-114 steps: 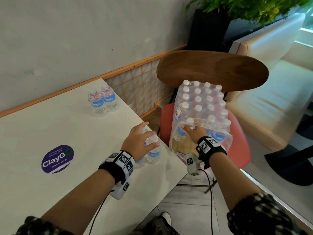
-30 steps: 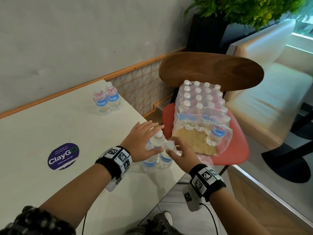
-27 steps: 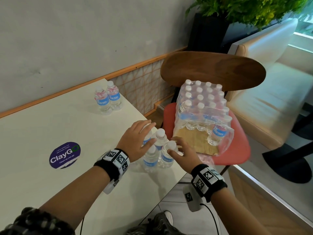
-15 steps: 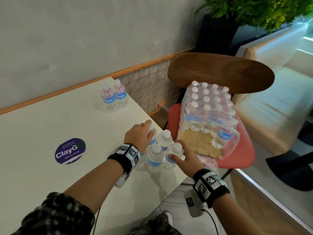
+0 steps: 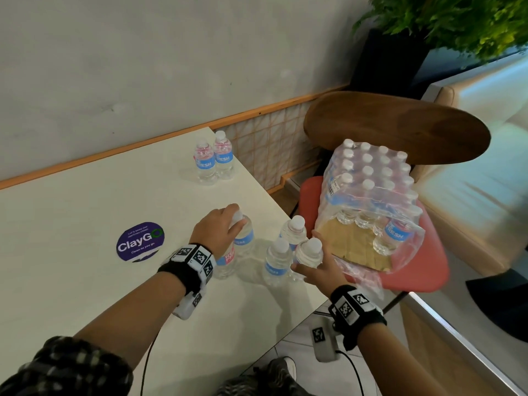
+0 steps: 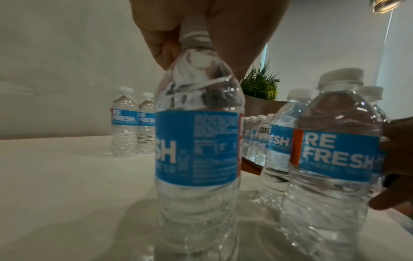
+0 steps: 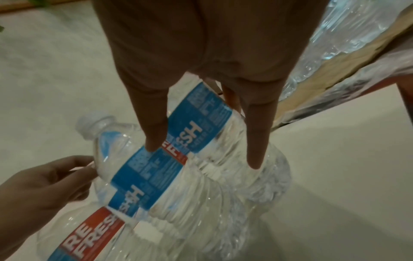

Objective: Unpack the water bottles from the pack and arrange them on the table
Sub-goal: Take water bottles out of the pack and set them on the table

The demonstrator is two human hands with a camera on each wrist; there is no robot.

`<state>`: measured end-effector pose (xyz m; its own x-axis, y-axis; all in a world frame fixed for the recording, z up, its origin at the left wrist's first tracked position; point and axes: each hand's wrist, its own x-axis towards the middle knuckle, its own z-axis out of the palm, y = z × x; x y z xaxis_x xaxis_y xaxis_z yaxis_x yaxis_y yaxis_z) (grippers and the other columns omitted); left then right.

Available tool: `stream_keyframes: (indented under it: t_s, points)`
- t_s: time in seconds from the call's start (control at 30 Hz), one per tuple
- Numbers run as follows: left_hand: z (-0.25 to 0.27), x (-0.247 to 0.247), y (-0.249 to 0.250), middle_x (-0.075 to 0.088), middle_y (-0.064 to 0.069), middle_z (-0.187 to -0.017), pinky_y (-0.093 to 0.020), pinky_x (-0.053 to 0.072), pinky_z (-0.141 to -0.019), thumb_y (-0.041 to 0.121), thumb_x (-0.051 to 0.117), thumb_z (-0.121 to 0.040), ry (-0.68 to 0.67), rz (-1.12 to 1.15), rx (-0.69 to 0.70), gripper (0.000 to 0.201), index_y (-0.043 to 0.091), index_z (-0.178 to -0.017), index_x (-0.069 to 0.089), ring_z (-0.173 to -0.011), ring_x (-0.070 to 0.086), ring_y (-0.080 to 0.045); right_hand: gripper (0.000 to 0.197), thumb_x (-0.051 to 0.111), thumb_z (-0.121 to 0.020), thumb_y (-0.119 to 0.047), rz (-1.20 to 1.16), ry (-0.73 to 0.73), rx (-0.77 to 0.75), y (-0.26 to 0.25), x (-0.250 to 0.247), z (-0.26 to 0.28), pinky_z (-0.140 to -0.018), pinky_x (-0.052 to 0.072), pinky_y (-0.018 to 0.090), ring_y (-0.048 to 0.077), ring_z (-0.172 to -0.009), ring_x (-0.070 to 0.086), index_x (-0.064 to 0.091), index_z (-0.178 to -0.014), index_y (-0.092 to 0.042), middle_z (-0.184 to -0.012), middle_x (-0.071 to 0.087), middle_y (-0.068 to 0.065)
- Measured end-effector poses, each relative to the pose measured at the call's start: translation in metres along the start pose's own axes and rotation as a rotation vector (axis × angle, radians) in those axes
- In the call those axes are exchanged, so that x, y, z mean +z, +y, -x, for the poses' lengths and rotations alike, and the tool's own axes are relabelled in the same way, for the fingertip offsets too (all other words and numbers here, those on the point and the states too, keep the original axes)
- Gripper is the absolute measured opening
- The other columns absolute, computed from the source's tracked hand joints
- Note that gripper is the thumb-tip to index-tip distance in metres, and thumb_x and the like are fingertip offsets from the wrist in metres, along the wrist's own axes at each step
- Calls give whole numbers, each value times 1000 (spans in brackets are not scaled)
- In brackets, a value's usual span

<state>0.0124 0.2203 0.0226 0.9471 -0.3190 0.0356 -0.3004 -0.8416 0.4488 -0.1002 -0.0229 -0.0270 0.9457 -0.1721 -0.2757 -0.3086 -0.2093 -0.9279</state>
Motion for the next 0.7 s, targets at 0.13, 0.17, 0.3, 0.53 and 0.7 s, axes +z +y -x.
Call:
stream_keyframes:
  t_s: [0.13, 0.17, 0.3, 0.53, 0.7]
  points:
    - [11, -14, -29, 61, -9, -110, -36, 44, -80, 42, 46, -96, 17, 11, -59, 39, 18, -126, 49, -105, 54, -29, 92, 80, -71, -14, -37, -35, 5, 2, 5, -4, -65, 54, 25, 16, -115, 52, 23, -134, -49, -132, 45, -10]
    - [13, -19, -40, 61, -9, -109, -36, 44, -80, 42, 47, -95, 32, 21, -75, 39, 17, -125, 50, -104, 54, -29, 90, 79, -73, -13, -42, -31, 12, 2, 7, -5, -65, 53, 25, 16, -115, 53, 24, -132, -50, -132, 46, -10]
    - [30, -38, -88, 63, -11, -102, -34, 41, -74, 40, 51, -94, 92, 42, -124, 36, 14, -118, 53, -97, 56, -31, 79, 81, -71, -21, -33, -17, -7, 9, 7, -5, -73, 58, 40, 19, -113, 56, 35, -130, -48, -129, 53, -8]
    - [71, -74, -155, 64, -15, -108, -38, 44, -80, 31, 54, -94, 217, -9, -332, 30, 13, -118, 54, -100, 57, -33, 51, 77, -67, -25, 5, -35, -6, 6, 11, -5, -79, 54, 53, 23, -102, 62, 54, -107, -45, -108, 65, -5]
    - [95, -93, -188, 62, -16, -119, -41, 46, -88, 31, 54, -94, 288, -45, -447, 37, 11, -125, 53, -108, 57, -35, 61, 80, -72, -20, -68, -21, 93, 8, 15, -7, -89, 50, 51, 16, -102, 60, 45, -121, -32, -117, 60, -4]
